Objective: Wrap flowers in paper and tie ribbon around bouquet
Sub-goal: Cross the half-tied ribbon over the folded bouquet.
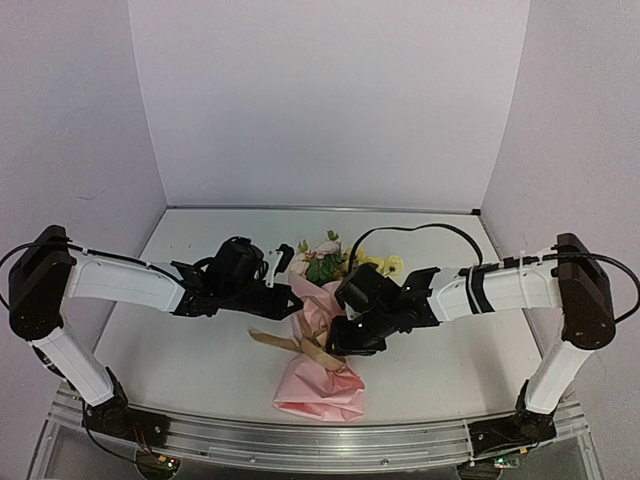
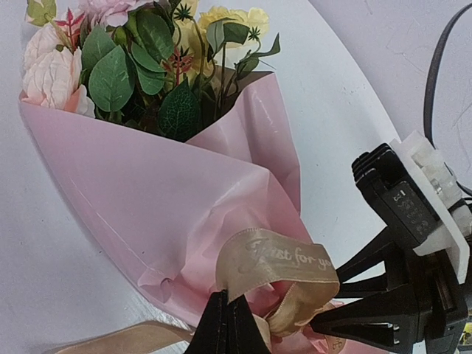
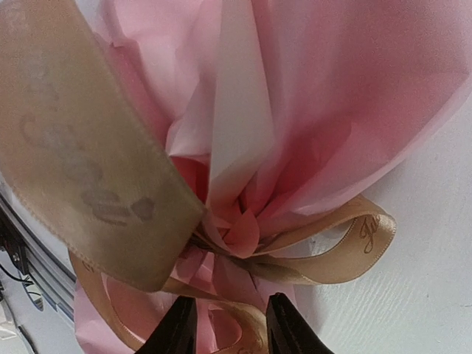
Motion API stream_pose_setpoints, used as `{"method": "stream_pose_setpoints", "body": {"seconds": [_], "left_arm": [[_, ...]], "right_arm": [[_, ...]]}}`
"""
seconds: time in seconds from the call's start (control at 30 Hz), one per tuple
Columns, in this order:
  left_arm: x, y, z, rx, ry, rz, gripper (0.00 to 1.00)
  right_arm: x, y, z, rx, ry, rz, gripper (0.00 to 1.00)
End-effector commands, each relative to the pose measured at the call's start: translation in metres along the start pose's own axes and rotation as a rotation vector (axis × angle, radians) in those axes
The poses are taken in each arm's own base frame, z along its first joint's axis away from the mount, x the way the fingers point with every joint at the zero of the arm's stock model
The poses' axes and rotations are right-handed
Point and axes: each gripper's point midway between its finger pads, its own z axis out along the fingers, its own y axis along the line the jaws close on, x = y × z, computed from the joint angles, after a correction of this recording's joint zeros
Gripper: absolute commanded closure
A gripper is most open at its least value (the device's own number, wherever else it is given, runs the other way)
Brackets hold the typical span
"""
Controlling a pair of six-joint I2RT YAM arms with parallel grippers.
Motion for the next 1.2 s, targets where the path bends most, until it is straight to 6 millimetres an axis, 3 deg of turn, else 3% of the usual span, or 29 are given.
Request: {"method": "stream_pose_setpoints", "body": {"seconds": [0.0,0.17,0.3,0.4,0.7,0.97,1.17], "left_arm": [[-0.022,-0.011,-0.012,0.016,-0.071,0.007,1.00],[-0.022,-0.010,-0.013,0.008,-0.071,0.007,1.00],[-0.021,-0.010,-0.013,0.007,-0.067,0.008,1.00],[-0.021,-0.010,-0.013,0.010,-0.066,0.007,1.00],[-0.022,-0.011,-0.013,0.008,-0.070,0.009,1.00],[-0.023,-0.011,-0.019,0.004,-0.078,0.015,1.00],[-0.023,-0.010,-0.021,-0.002,-0.084,0.020,1.00]], "right_arm": [[-0.004,0.002,0.001,-0.010,-0.025,0.008,0.69],[-0.001,-0.006,0.000,0.009,-0.031,0.022,0.76],[0.004,-0.014,0.000,0.026,-0.030,0.031,0.61],[0.008,-0.016,0.000,0.022,-0.020,0.038,0.59],[0.005,-0.002,0.001,-0.045,-0.016,0.080,0.78],[-0.003,0.001,-0.018,-0.053,-0.063,0.085,1.00],[-0.010,-0.013,-0.037,0.019,-0.122,0.096,1.00]]}}
